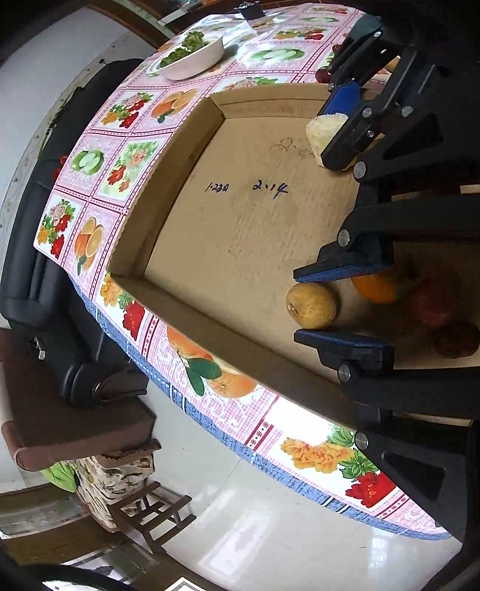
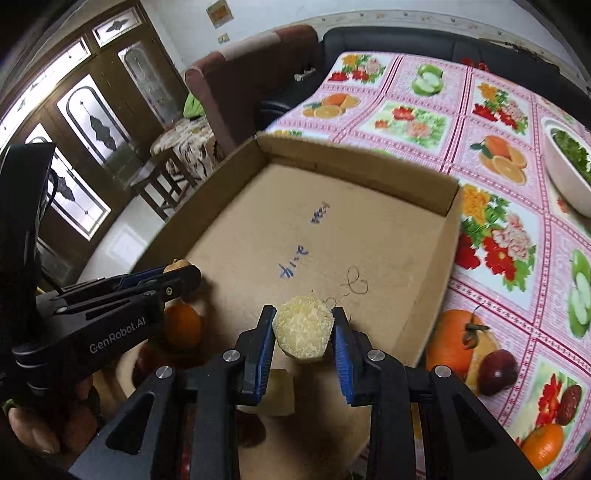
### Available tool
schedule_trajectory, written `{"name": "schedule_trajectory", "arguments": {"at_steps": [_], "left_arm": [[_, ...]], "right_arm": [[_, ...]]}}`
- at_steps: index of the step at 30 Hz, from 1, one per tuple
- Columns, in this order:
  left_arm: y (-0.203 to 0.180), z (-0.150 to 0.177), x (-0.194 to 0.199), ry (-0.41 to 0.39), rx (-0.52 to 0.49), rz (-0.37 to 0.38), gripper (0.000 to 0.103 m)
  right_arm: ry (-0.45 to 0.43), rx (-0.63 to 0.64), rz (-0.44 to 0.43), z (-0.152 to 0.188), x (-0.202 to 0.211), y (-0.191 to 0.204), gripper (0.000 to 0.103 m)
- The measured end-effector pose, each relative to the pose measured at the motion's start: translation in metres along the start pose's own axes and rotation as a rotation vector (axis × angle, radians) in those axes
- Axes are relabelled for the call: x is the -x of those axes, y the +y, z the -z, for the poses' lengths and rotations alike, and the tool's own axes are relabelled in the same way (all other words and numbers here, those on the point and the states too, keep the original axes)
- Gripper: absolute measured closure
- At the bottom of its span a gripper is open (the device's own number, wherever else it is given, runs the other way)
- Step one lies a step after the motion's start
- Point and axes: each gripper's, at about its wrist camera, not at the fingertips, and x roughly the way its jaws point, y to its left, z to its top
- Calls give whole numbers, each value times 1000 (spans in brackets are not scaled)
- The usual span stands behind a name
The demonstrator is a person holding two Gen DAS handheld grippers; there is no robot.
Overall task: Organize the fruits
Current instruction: 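Open both grippers to drop the kiwi and cylinder piece into the tray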
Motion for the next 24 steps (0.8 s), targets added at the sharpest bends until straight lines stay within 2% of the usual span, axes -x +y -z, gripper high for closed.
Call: {"name": "schedule_trajectory", "arguments": {"at_steps": [4,6,7,11,14,18,24], "left_arm": [[-3,1,0,4,-8,-18,78],[1,2,2,6,10,-12,68],[2,2,4,3,19,-8,67],[5,8,23,-50,35,-23,62],[4,13,39,-95,42,-40,57],[1,24,60,-141,53,-53,57],[-14,42,76,-161,27,-53,57]], "right_arm": [[4,16,8,0,-1,3,72],[4,18,12,1,0,3,71],[2,19,14,1,1,2,69],[-20,13,18,4,15,1,62],[-49,4,10,8,31,0,61],[-91,-16,-6,18,57,-4,59],[-118,-33,6,41,88,-12,59]]}}
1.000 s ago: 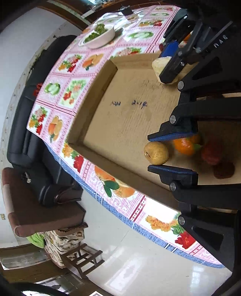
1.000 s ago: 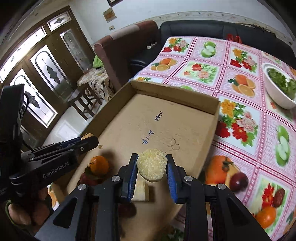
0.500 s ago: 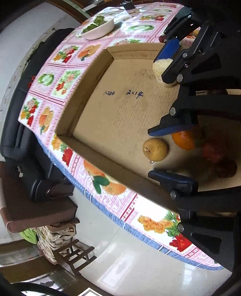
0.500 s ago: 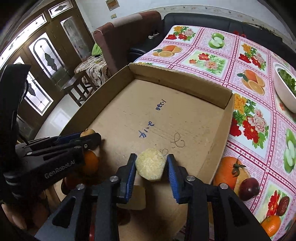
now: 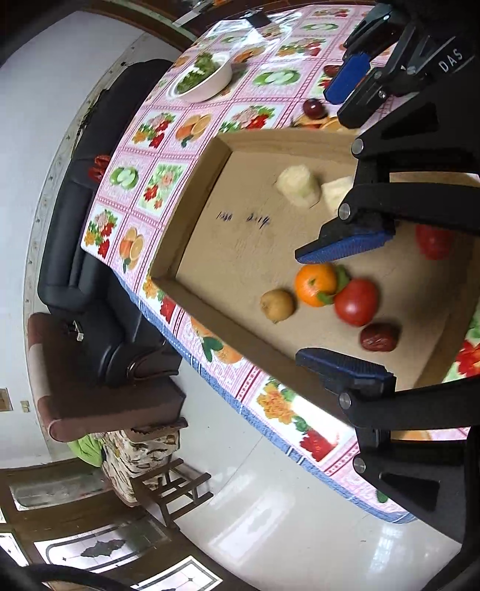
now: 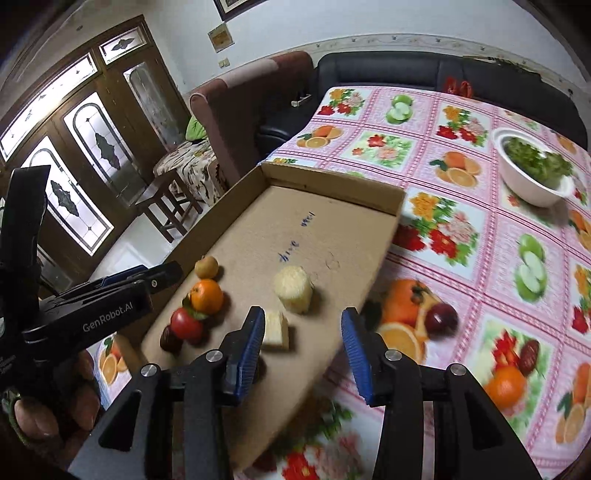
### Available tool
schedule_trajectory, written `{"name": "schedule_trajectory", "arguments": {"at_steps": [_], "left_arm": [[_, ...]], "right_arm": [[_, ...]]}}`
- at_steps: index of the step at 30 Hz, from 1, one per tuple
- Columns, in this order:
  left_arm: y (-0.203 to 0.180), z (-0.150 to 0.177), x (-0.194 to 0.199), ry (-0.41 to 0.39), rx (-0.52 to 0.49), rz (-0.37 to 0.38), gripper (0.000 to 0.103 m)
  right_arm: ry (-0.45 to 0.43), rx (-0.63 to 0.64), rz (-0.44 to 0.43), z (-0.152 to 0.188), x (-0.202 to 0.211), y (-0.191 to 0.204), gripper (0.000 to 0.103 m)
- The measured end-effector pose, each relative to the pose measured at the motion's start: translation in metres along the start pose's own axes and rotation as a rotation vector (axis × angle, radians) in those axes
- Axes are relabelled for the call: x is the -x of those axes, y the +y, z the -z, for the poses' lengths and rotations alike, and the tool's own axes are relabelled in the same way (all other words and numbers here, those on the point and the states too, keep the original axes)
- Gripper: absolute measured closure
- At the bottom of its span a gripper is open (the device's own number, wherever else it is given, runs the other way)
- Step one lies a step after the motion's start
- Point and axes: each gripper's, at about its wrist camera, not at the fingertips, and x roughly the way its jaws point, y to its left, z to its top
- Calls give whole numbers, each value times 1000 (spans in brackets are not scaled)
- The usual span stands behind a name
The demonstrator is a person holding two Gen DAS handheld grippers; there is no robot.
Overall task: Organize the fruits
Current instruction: 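Open both grippers to drop the kiwi and cylinder piece into the tray, then grasp a second kiwi with the left gripper while the right gripper grasps a red date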
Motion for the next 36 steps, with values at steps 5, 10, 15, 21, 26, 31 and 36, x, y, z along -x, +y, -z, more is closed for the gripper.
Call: {"name": "schedule_trajectory", "arguments": {"at_steps": [5,10,15,21,26,31,36], "left_arm": [[-12,11,12,3,-17,25,57],[-30,22,28,-16,-54,34,57],[-51,34,39,-21,-93,58,57],[-76,49,47,-4,-152,101,57],[-95,62,46,38,-182,156,57],[-113,73,47,67,-217,201,57],[-129,82,49,90,-244,242,57]], "right_arm": [[-25,-31,25,16,27,-16,59],[-57,-63,63,34,60,-39,59],[-74,-108,111,55,86,-67,58],[-85,-184,173,85,115,-106,58],[-84,-237,200,104,127,-130,58],[-89,-274,206,117,132,-143,58],[-93,-291,206,122,134,-149,58]]}}
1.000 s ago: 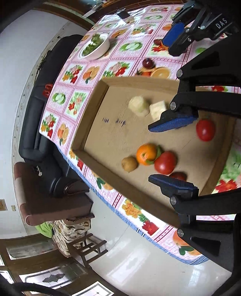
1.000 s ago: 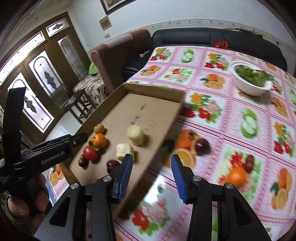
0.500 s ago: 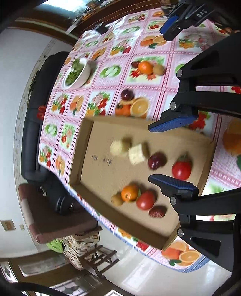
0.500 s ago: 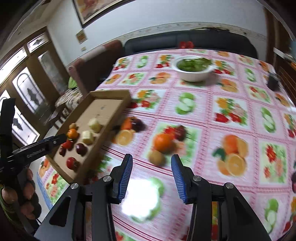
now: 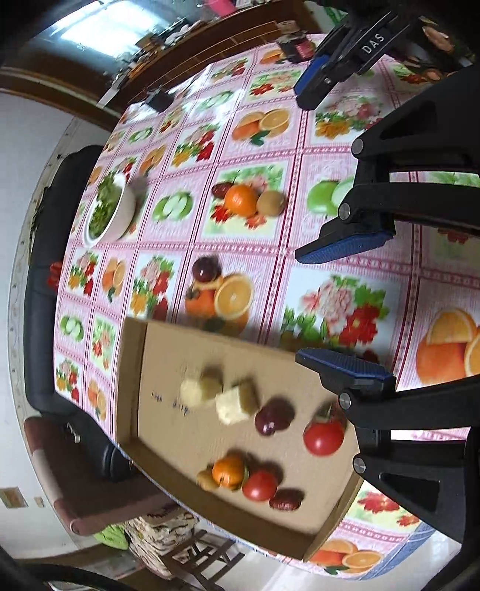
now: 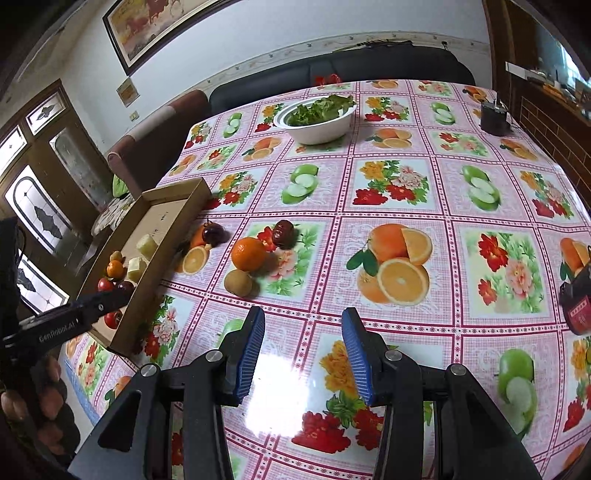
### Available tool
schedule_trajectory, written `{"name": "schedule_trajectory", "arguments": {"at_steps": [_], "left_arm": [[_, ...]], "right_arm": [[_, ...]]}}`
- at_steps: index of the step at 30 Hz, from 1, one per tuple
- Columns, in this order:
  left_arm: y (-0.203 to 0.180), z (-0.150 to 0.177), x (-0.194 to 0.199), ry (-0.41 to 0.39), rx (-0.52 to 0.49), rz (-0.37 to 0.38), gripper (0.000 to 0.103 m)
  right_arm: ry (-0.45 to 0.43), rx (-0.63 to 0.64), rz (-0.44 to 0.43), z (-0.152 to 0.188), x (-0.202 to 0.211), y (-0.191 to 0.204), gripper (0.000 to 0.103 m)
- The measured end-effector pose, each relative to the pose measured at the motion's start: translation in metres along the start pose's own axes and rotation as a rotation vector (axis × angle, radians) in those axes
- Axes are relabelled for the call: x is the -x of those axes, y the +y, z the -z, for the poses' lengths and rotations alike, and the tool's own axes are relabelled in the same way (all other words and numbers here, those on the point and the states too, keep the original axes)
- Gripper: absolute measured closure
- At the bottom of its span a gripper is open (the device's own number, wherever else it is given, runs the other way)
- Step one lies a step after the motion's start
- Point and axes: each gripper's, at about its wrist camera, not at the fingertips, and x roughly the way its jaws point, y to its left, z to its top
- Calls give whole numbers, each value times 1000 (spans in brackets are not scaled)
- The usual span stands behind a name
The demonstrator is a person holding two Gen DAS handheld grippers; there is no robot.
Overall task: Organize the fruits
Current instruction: 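Grasp a second kiwi with the left gripper while the right gripper grasps a red date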
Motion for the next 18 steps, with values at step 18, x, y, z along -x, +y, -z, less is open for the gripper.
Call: {"name": "schedule_trajectory", "arguments": {"at_steps": [18], "left_arm": [[-33,3,-28,74,-46,112,57]], "right_arm": [[6,-16,-50,-14,-17,-3,58]]}}
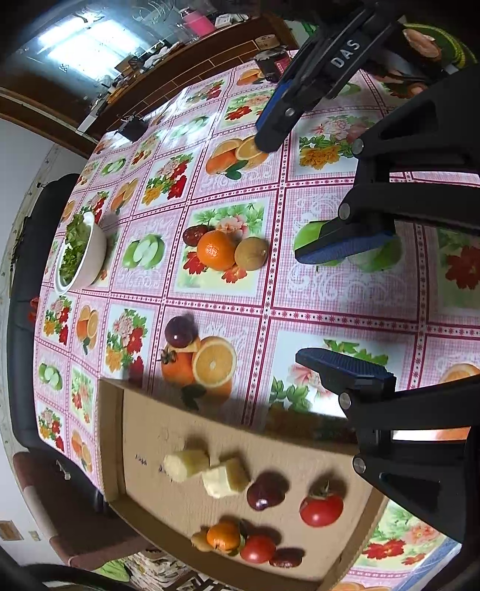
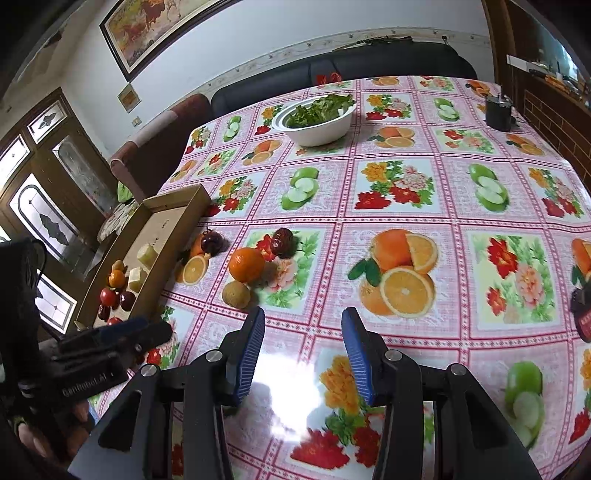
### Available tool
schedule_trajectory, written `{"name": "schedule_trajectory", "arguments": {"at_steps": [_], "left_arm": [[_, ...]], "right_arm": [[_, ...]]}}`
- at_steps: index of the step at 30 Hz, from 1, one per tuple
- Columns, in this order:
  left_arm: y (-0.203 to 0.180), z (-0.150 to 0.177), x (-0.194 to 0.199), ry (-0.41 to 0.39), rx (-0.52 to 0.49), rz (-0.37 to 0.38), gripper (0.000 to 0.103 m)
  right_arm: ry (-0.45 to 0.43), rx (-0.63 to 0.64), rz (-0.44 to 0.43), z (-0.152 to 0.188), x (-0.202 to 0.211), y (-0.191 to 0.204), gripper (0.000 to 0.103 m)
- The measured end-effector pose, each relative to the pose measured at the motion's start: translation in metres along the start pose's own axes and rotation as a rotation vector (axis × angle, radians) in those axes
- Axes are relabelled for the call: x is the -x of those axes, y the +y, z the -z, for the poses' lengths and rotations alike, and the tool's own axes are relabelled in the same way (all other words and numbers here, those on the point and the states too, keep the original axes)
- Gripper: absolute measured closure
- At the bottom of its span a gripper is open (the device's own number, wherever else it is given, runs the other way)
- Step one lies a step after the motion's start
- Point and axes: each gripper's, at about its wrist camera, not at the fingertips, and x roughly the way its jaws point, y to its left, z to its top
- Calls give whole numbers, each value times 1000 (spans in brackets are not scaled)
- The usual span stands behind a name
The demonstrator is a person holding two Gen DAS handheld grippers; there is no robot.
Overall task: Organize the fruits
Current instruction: 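Grasp a second kiwi with the left gripper while the right gripper grasps a red date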
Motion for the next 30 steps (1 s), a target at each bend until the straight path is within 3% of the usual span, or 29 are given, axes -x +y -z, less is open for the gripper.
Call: {"name": "schedule_trajectory", "arguments": {"at_steps": [9,18,22,23,30], "left_arm": [[-13,-17,-23,16,-1,121,58],[-30,-33,-53,47,-29,131,58],[-30,-34,-60,30,-33,118,58],[-31,-33,-60,25,-41,110,61],[-22,-32,-60,18,-43,133,78]], "right_arm": [[40,-37,-63,-38,-51,5,59],[128,-26,-58,-64,-108,12,65],[135,-6,-52,-65,-117,13,77],[137,-6,-49,-66,-117,12,81],[137,-17,-43,-68,-122,8,80]]}}
